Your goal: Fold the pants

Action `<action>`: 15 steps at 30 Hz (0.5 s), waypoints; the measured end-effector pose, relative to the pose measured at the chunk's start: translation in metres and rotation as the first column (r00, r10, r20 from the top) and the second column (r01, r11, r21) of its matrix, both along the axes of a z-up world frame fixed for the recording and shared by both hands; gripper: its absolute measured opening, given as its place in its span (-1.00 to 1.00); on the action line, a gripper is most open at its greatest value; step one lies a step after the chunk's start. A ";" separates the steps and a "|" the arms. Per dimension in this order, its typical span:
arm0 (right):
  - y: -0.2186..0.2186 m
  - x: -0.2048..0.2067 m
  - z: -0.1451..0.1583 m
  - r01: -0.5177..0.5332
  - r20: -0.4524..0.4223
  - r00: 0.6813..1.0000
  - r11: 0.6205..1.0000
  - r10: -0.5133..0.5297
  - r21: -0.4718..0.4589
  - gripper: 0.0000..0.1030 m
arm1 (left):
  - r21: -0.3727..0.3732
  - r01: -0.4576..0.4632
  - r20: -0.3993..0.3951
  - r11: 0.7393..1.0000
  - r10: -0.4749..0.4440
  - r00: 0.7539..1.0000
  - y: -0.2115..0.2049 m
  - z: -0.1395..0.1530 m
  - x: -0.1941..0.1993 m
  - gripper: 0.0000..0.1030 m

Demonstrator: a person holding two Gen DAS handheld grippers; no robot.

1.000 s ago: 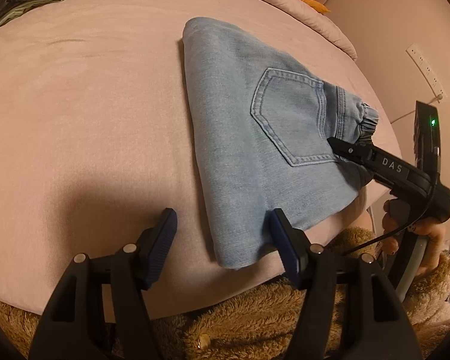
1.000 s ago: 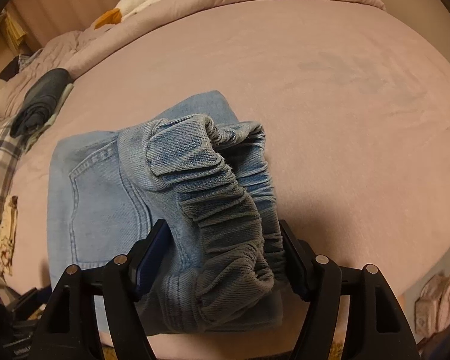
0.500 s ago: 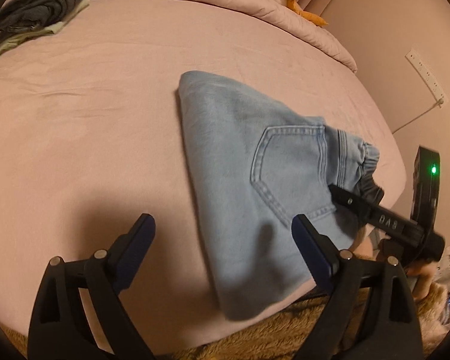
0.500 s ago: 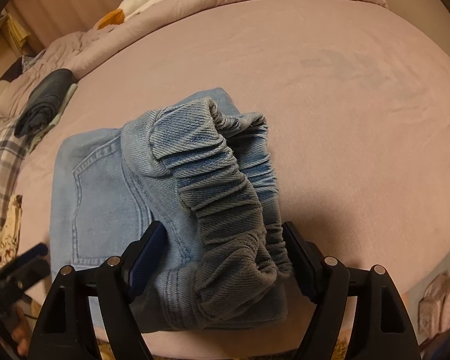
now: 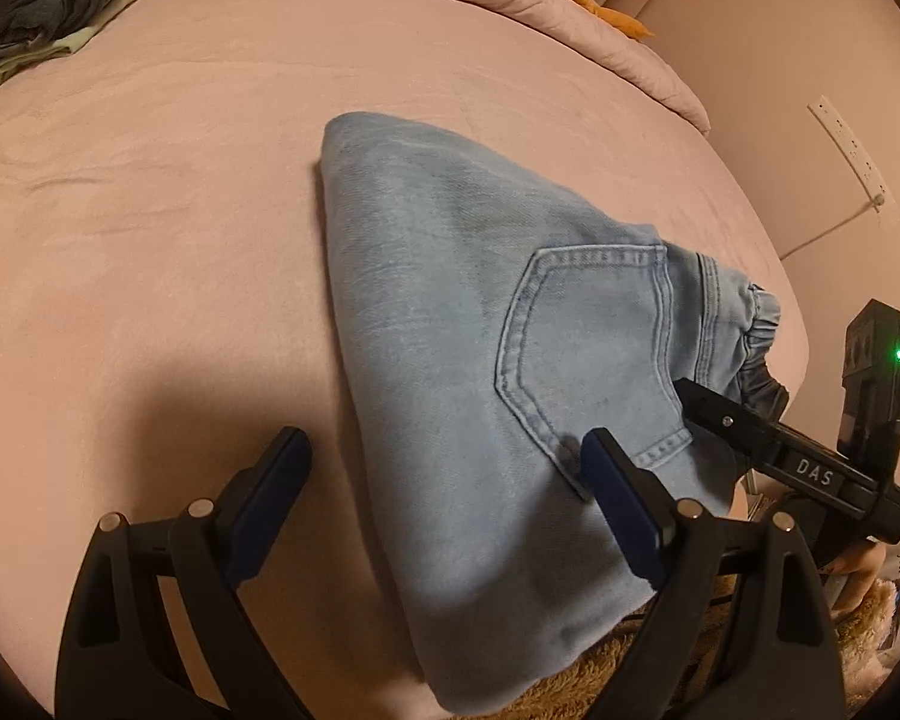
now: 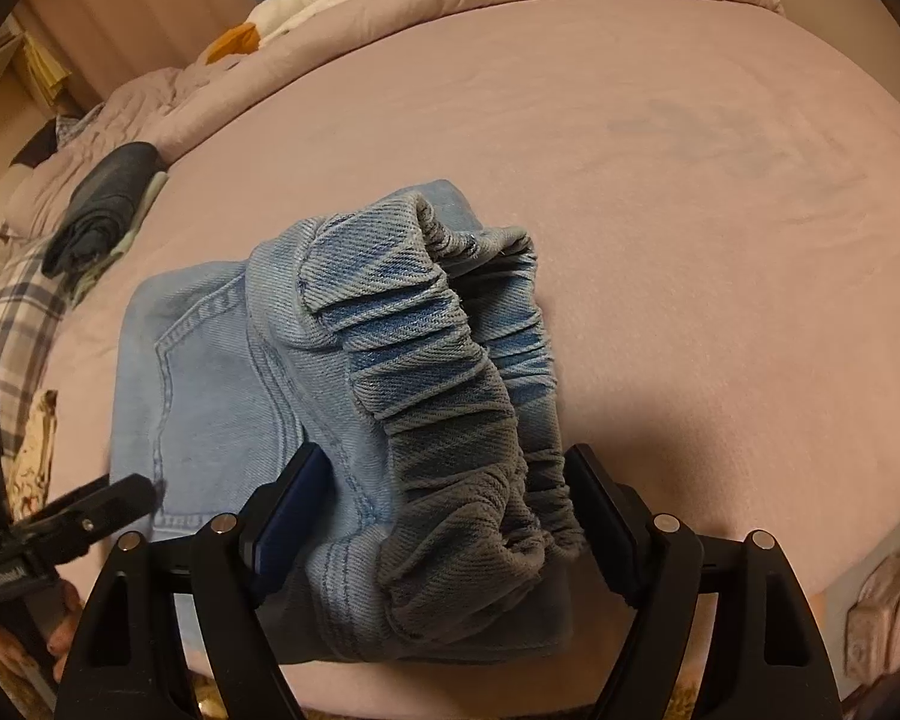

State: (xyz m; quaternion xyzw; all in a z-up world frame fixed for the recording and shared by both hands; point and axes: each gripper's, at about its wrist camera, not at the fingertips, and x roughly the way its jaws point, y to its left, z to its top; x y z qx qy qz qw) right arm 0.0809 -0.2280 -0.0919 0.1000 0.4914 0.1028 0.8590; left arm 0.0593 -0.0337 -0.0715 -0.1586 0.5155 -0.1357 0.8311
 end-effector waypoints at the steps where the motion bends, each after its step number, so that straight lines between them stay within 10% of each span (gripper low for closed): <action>1: 0.000 0.001 0.001 -0.003 -0.001 1.000 1.000 0.003 0.002 0.56 | -0.005 -0.001 0.000 1.000 0.001 1.000 0.000 -0.001 0.002 0.76; 15: -0.030 0.017 -0.008 -0.049 -0.027 0.998 0.968 0.057 0.246 0.83 | -0.086 0.011 0.004 0.996 -0.011 1.000 0.005 -0.005 0.013 0.28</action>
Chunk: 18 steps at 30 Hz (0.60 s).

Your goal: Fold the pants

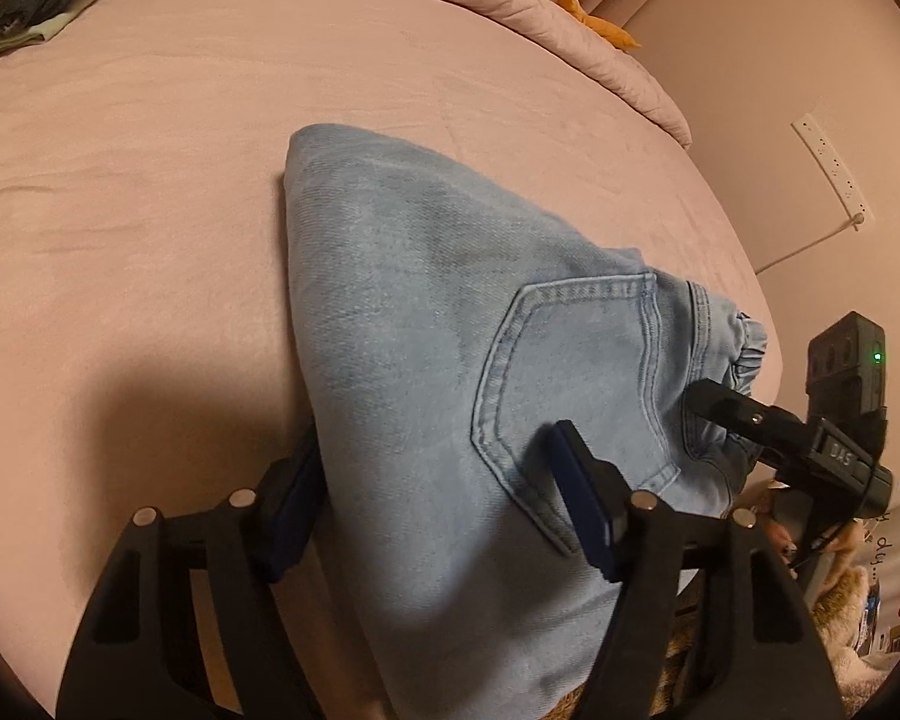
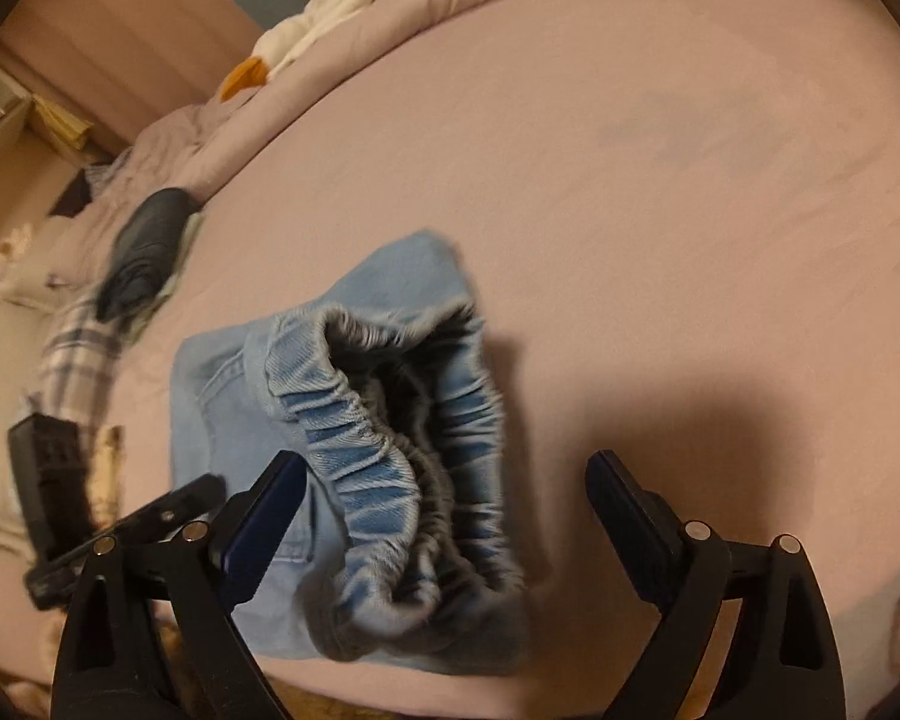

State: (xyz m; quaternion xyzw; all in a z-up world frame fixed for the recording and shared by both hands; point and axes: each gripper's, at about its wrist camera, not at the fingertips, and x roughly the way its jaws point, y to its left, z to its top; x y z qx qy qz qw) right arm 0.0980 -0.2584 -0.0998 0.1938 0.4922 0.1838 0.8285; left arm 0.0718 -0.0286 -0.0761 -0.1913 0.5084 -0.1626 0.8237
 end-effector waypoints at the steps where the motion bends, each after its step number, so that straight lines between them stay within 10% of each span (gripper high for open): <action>1: 0.001 0.000 0.000 -0.004 0.011 1.000 1.000 0.004 0.003 0.82 | 0.002 -0.004 -0.001 1.000 0.004 1.000 0.001 0.000 -0.001 0.19; 4: 0.008 0.007 -0.002 -0.027 0.003 1.000 0.997 0.027 0.076 0.33 | -0.007 -0.018 -0.002 1.000 0.018 1.000 0.004 0.000 -0.002 -0.05; 10: 0.011 -0.002 0.003 0.012 0.003 1.000 0.995 -0.012 0.104 0.00 | -0.025 -0.075 0.009 0.997 0.076 0.997 0.007 0.015 -0.018 -0.58; 18: 0.042 -0.031 0.032 -0.023 0.044 0.999 0.999 0.022 0.029 -0.05 | -0.001 -0.087 -0.009 0.996 0.087 0.996 0.023 0.043 -0.051 -0.64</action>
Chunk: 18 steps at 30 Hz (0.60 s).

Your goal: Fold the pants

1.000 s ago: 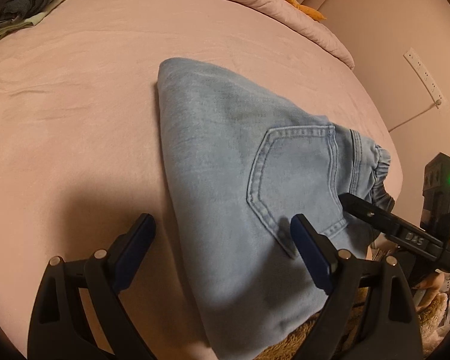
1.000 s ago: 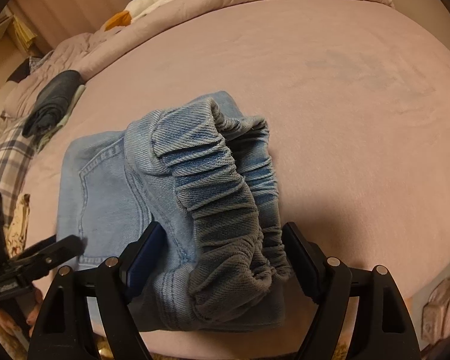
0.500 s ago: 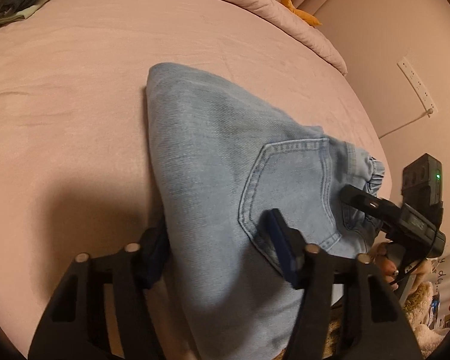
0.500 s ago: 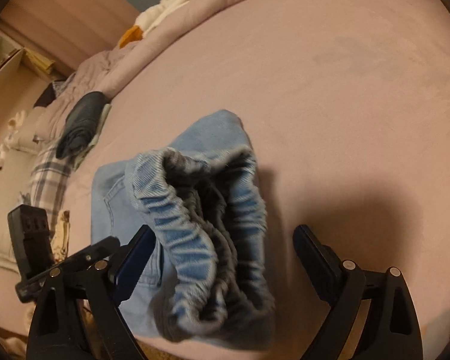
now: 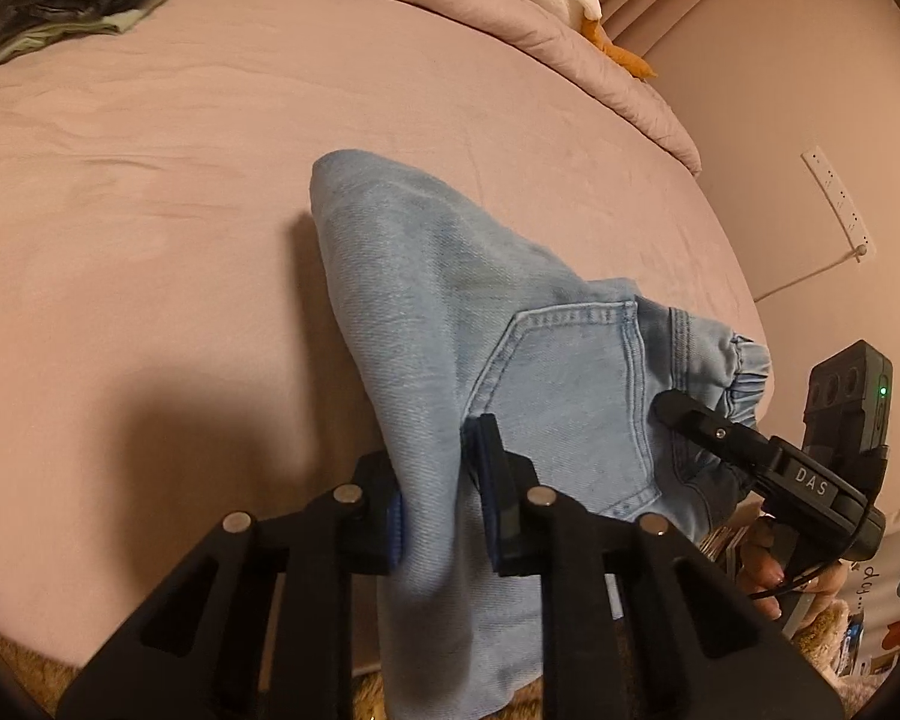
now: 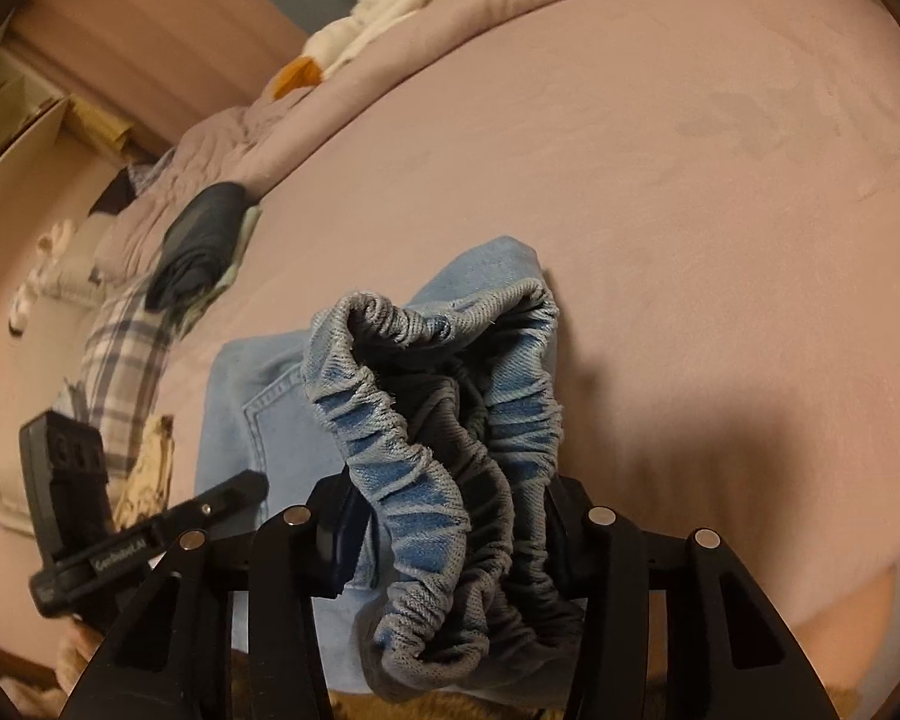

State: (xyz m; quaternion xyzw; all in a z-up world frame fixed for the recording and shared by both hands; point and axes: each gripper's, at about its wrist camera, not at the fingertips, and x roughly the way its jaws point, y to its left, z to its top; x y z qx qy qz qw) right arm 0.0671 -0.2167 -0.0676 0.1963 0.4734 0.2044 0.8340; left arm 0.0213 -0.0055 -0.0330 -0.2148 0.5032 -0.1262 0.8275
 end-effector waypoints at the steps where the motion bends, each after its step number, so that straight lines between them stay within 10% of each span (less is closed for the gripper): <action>1: 0.004 -0.002 0.002 -0.005 0.000 1.000 1.000 0.005 -0.005 -0.05 | 0.005 -0.004 0.004 1.000 0.004 1.000 0.002 0.003 -0.003 -0.64; 18: 0.038 0.000 0.041 -0.050 0.113 0.992 0.992 0.064 -0.120 -0.04 | 0.063 -0.062 0.132 0.996 0.054 0.990 0.028 0.041 -0.019 -0.65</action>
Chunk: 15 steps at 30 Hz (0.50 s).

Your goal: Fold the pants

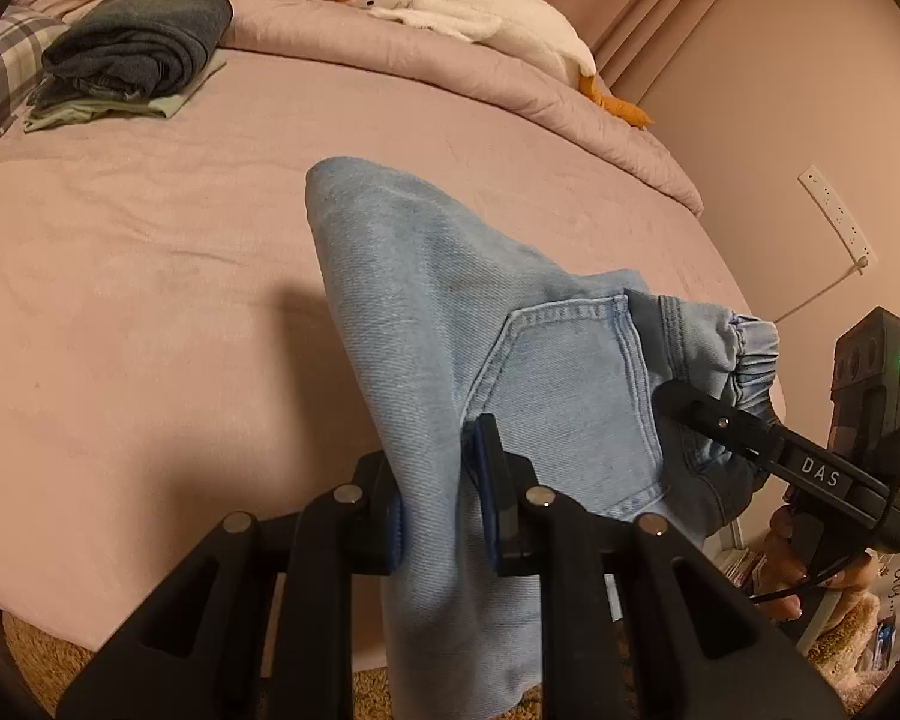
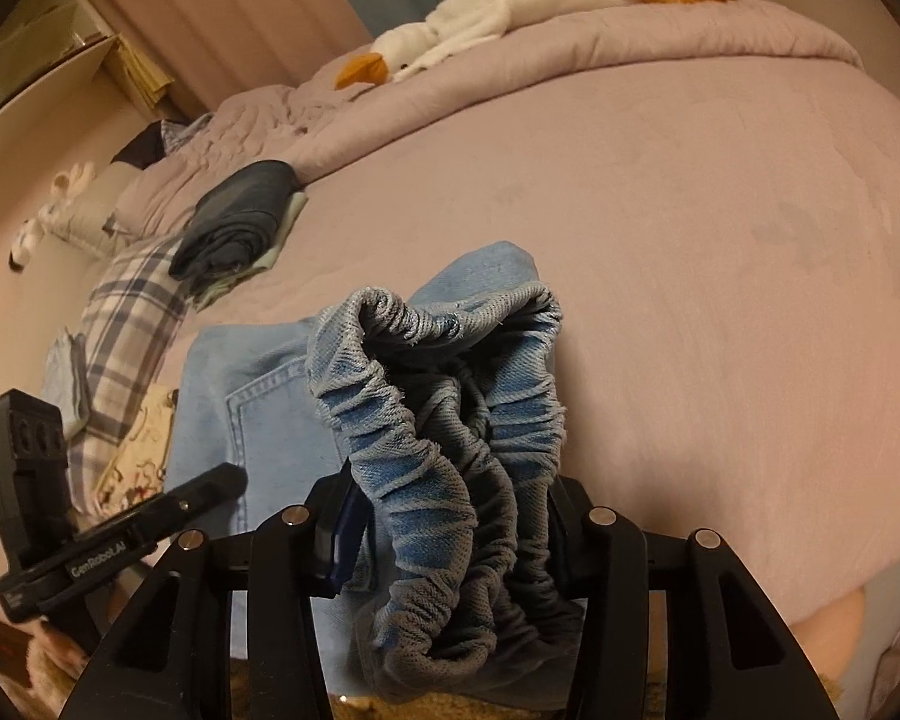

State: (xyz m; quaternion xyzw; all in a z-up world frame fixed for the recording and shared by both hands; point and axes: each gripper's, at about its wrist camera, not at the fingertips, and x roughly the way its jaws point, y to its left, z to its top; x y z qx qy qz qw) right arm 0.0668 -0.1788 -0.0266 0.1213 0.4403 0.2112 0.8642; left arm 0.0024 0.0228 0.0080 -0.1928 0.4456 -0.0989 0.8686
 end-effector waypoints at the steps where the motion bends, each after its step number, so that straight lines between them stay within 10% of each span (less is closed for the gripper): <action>1: 0.001 0.000 0.001 0.001 0.002 1.000 1.000 -0.001 -0.002 -0.04 | -0.005 -0.002 0.004 1.000 0.002 1.000 0.002 0.001 -0.002 -0.65; 15: 0.007 0.008 0.016 0.047 0.037 0.998 0.998 -0.045 -0.050 -0.03 | 0.015 0.024 0.043 1.000 -0.025 0.999 -0.004 0.009 0.019 -0.65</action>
